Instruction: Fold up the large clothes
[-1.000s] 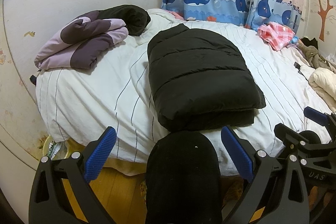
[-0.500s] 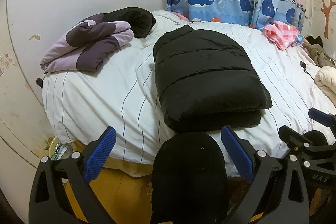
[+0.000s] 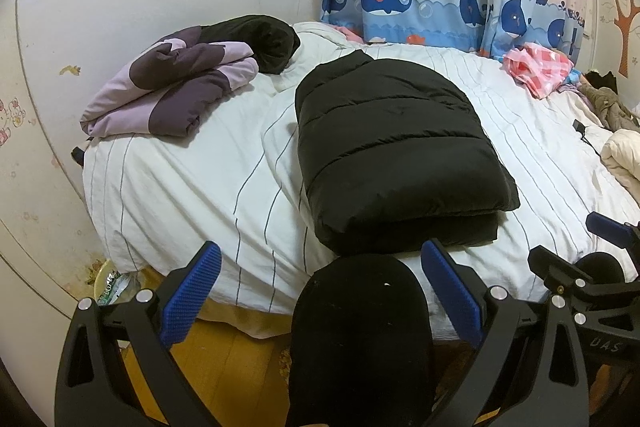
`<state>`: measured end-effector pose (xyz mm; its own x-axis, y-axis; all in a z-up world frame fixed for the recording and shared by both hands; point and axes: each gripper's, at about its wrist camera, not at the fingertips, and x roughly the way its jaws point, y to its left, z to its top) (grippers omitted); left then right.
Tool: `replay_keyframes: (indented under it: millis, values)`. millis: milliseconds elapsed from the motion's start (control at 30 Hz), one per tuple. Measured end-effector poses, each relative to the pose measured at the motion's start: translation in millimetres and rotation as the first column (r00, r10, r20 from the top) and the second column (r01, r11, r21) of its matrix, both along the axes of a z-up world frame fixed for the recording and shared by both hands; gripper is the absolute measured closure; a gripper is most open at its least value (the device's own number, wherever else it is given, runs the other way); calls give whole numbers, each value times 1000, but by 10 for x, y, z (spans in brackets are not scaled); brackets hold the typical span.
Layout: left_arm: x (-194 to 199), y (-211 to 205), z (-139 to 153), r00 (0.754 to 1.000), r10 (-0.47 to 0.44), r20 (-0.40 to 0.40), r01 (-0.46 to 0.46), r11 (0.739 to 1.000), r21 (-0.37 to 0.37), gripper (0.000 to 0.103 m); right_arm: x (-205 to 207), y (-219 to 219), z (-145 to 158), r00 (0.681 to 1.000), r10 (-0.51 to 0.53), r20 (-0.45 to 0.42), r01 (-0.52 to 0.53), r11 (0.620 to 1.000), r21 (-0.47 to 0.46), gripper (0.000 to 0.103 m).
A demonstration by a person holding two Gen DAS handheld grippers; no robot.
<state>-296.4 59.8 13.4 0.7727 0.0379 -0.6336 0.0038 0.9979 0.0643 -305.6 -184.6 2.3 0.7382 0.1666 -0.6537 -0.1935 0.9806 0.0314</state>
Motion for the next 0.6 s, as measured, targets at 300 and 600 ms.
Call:
replay_keyframes:
  millis: [300,600]
  values:
    - [-10,-37,-21,1000,12,-14,-12,1000,4,7,4,-53,-20,1000,10,-5,-10,1000,0,6]
    - [4,-31,-36,1000,17,-23,-17,1000,4,7,7,-53,-18,1000,10,-4,-10,1000,-1,6]
